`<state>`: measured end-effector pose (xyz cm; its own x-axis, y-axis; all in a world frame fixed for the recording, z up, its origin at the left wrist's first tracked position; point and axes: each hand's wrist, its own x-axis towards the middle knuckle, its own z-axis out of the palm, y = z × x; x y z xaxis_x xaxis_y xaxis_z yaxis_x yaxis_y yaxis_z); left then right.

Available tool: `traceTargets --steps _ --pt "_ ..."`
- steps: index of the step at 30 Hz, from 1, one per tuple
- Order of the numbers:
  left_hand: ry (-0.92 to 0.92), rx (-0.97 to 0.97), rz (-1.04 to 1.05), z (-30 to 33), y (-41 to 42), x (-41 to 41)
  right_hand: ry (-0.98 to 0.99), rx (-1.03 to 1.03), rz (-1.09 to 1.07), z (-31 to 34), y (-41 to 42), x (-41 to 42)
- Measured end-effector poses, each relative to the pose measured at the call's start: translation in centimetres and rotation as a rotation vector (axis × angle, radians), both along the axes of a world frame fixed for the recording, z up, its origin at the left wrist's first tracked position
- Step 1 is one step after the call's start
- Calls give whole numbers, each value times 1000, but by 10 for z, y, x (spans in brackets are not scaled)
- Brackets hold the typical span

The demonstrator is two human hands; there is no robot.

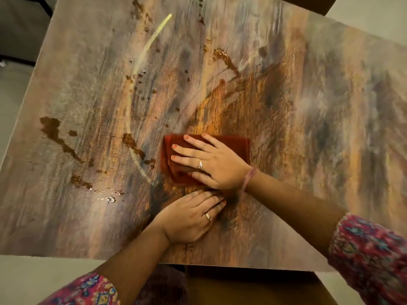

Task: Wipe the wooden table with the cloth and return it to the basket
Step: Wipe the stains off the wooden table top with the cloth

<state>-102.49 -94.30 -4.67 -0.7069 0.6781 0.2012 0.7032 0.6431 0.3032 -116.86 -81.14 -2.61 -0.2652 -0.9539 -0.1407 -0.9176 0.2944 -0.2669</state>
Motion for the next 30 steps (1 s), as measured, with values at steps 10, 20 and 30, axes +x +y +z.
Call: traceTargets --steps 10,20,30 --pt "-18 19 -1 -2 -1 0 30 -47 -1335 1 29 -163" --pt "38 -3 -16 2 -2 4 -102 -10 128 3 -54 39" --pt "-75 -23 -12 5 0 0 13 -83 -984 5 -1 -120"
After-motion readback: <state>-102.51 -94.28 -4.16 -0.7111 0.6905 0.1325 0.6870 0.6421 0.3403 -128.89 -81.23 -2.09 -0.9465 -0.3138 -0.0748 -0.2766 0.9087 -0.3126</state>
